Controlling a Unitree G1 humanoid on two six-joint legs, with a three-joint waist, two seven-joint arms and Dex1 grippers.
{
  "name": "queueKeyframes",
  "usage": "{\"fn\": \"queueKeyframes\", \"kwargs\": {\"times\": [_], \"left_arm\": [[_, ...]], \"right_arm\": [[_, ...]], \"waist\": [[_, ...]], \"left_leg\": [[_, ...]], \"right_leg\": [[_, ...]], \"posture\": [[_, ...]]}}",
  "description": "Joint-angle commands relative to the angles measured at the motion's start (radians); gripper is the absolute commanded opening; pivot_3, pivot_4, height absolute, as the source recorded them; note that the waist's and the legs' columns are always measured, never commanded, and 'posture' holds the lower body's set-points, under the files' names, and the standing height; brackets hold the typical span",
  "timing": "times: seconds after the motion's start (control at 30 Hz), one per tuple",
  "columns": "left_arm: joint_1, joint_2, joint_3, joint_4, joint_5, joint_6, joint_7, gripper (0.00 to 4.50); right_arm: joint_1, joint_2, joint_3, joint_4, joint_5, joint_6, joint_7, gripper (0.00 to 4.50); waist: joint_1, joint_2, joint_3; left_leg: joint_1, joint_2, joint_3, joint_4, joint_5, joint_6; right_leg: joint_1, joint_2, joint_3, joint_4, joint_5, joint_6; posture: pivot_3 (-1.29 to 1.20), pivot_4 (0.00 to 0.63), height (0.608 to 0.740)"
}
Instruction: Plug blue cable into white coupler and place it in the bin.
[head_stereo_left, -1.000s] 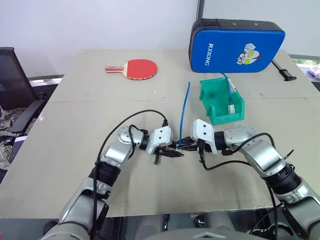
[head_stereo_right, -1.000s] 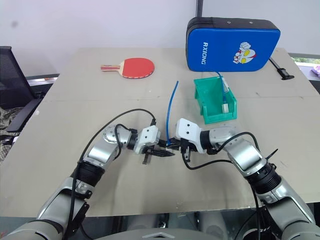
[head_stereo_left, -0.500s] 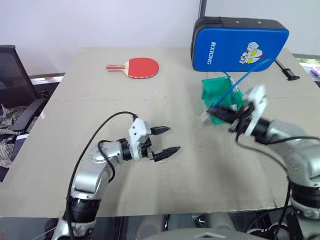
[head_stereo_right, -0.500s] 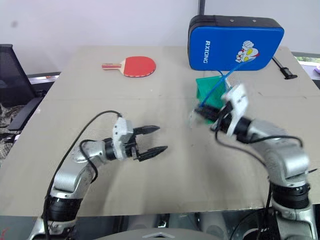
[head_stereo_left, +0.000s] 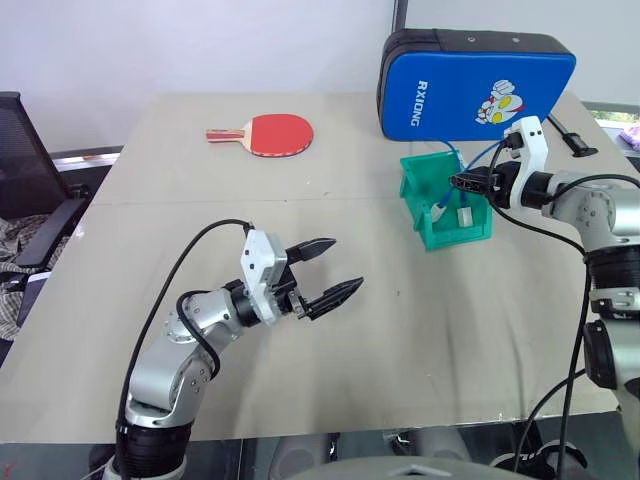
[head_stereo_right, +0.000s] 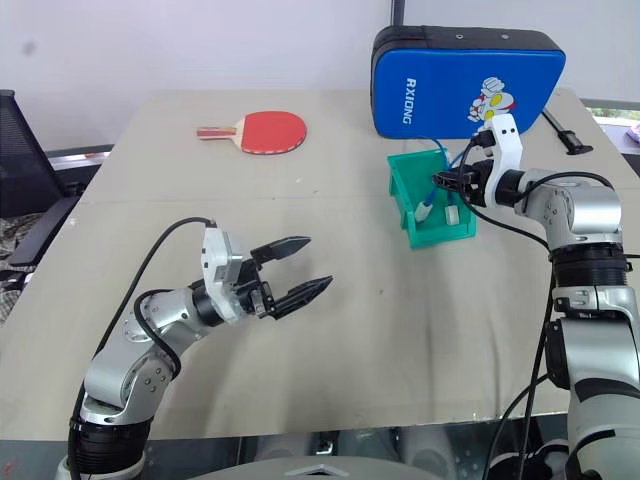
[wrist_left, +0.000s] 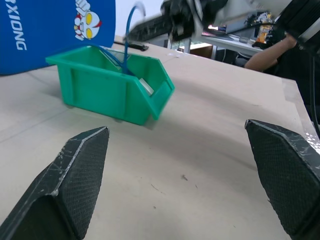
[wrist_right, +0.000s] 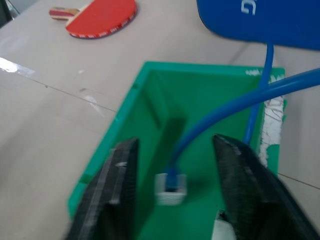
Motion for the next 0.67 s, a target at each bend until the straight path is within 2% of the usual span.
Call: {"fn": "queueKeyframes", "kwargs": {"times": [0.03, 0.07, 0.1, 0.2, 0.3, 0.47, 0.53, 0.67], "left_arm": [[0.040, -0.007, 0.020, -0.094, -0.032, -0.010, 0.047, 4.46], [0.049, -0.005, 0.023, -0.103, -0.033, -0.010, 0.058, 4.46], [0.059, -0.002, 0.027, -0.111, -0.038, -0.010, 0.062, 4.46], [0.097, 0.012, 0.050, -0.128, -0.056, -0.001, 0.075, 4.46], [0.146, 0.043, 0.084, -0.124, -0.067, 0.003, 0.069, 4.46], [0.250, 0.123, 0.179, -0.060, -0.059, -0.014, 0.020, 4.46], [0.290, 0.169, 0.224, -0.018, -0.051, -0.021, -0.018, 4.46], [0.330, 0.224, 0.260, 0.044, -0.058, -0.028, -0.081, 4.46]], "right_arm": [[0.060, -0.097, -0.043, -0.153, -0.001, -0.068, 0.090, 3.78], [0.114, -0.125, -0.058, -0.211, 0.001, -0.092, 0.112, 4.27], [0.168, -0.148, -0.077, -0.272, 0.007, -0.113, 0.130, 4.47], [0.348, -0.188, -0.222, -0.469, 0.103, -0.083, 0.155, 4.47], [0.552, -0.217, -0.346, -0.643, 0.130, -0.092, 0.159, 4.47], [0.962, -0.227, -0.521, -0.845, 0.038, -0.260, 0.214, 4.47], [1.128, -0.208, -0.588, -0.904, 0.012, -0.325, 0.253, 4.47], [1.293, -0.172, -0.623, -0.949, -0.022, -0.414, 0.265, 4.47]], "waist": [[0.010, 0.000, 0.000], [0.013, 0.000, 0.000], [0.017, 0.000, 0.000], [0.019, 0.000, 0.000], [0.016, 0.001, 0.001], [0.015, 0.001, 0.001], [0.015, 0.002, 0.001], [0.010, 0.001, 0.001]], "left_leg": [[-0.006, 0.000, -0.001, 0.000, 0.000, 0.000], [-0.007, 0.000, -0.002, 0.000, -0.001, 0.001], [-0.007, -0.001, -0.002, 0.000, -0.001, 0.001], [-0.008, -0.001, -0.005, 0.000, -0.001, 0.002], [-0.007, -0.001, -0.005, 0.000, -0.001, 0.002], [-0.003, -0.001, -0.003, 0.001, -0.001, 0.002], [-0.001, 0.000, -0.003, 0.001, -0.001, 0.002], [0.006, 0.002, 0.001, 0.001, -0.001, 0.001]], "right_leg": [[-0.005, -0.001, -0.001, 0.000, 0.000, 0.000], [-0.005, -0.002, -0.002, -0.001, 0.000, 0.000], [-0.005, -0.003, -0.003, -0.001, 0.000, 0.001], [-0.004, -0.003, -0.005, -0.003, -0.001, 0.001], [-0.003, -0.004, -0.004, -0.002, -0.001, 0.001], [-0.002, -0.001, -0.003, 0.000, -0.004, -0.001], [-0.001, 0.001, -0.002, 0.001, -0.006, 0.002], [0.002, 0.002, 0.000, 0.002, -0.006, 0.002]], "posture": [[0.00, 0.150, 0.731], [0.00, 0.150, 0.731], [0.00, 0.150, 0.731], [0.00, 0.150, 0.731], [0.00, 0.150, 0.731], [0.00, 0.150, 0.731], [0.00, 0.150, 0.731], [0.00, 0.150, 0.731]]}}
